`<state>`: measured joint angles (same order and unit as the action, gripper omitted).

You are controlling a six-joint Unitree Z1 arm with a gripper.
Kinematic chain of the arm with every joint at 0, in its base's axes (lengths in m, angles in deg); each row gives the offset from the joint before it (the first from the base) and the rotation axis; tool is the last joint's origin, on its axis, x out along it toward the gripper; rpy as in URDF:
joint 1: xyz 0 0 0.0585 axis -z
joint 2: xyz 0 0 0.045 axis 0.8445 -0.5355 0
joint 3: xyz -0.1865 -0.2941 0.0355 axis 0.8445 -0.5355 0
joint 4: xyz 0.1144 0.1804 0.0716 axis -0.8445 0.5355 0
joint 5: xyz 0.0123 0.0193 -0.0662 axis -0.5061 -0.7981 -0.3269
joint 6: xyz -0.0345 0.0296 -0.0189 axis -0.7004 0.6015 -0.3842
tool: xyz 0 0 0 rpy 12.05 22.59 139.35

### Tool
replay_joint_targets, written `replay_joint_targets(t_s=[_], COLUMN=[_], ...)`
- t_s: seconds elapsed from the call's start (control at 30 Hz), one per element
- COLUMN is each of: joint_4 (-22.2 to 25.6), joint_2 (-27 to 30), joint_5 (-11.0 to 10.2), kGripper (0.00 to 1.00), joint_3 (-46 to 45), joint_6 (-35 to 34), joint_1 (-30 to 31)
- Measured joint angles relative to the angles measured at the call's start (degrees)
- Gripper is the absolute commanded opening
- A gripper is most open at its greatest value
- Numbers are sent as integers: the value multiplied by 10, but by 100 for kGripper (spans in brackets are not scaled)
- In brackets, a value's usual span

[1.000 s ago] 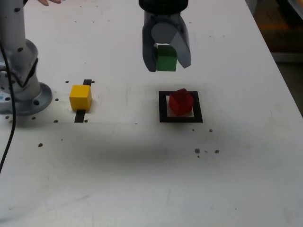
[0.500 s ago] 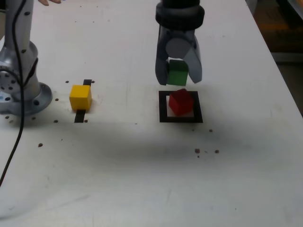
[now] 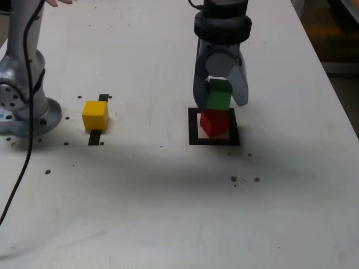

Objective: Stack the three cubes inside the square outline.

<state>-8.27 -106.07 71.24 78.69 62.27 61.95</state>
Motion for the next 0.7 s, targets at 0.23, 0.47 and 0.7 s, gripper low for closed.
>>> replay_joint_targets(t_s=[0.23,0.47,0.7], joint_4=[0,0,0], joint_2=[-3,-4,-8], joint_5=[6,14,19], kGripper=[35,40,46], joint_3=[0,-1,-3], joint_6=[2,3,4], joint_1=[0,0,0])
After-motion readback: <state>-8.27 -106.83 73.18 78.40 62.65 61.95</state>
